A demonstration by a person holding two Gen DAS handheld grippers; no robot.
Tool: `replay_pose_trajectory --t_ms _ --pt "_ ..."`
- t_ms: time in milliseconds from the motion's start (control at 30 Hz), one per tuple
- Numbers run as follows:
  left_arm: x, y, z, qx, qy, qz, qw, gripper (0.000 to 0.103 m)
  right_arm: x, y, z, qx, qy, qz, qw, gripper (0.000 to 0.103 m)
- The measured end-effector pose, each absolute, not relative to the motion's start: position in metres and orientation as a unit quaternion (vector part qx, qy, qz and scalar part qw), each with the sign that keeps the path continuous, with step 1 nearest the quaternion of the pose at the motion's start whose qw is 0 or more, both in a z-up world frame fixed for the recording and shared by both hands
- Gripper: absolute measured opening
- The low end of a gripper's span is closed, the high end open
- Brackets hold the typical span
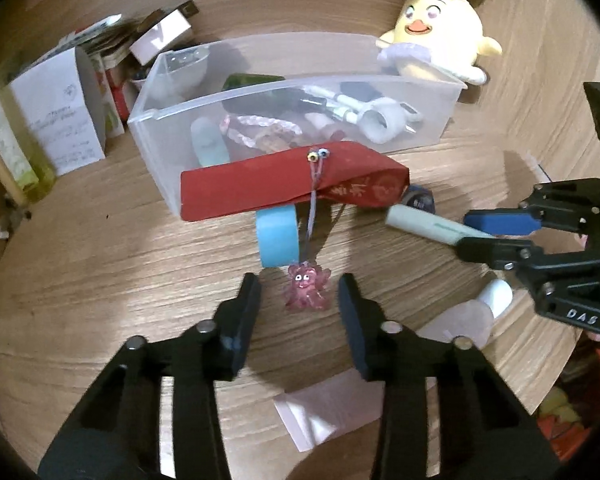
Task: Organize objects
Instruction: 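Grasp pink bear charm with left gripper while right grasps mint-green tube, then lower bear charm with left gripper while right lowers mint tube into box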
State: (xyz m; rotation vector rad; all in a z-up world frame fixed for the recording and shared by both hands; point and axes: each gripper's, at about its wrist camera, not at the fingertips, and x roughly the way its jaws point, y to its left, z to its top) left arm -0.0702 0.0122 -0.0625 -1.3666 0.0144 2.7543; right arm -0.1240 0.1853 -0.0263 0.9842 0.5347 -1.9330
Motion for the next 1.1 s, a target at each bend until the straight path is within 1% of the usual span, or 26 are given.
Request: replay_pose_trajectory --t_ms 100,167,400,767,1100 --pt "-0.071 0.013 -0.063 -0.441 0.009 0.897 0.036 0.021 -0.124 0.195 -0.025 0.395 0.211 -0.785 0.428 0.017" --pt "-0.071 0.013 -0.062 -0.441 0.005 0.897 0.040 0.021 -0.124 0.203 -0.026 0.396 0.203 -0.791 0.419 0.014" --pt "-0.062 0.019 -0.055 -0.431 -0.010 0.901 0.053 0.020 -0.123 0.219 -0.021 0.395 0.164 -0.808 0.404 0.014" --pt "-0.051 0.011 -0.004 -0.358 -0.053 0.931 0.051 0.021 -0.122 0.227 0.024 0.348 0.105 -0.839 0.405 0.014" --pt "-0.053 0.007 0.039 -0.297 -0.070 0.951 0.052 0.020 -0.130 0.222 0.047 0.322 0.070 -0.850 0.411 0.014"
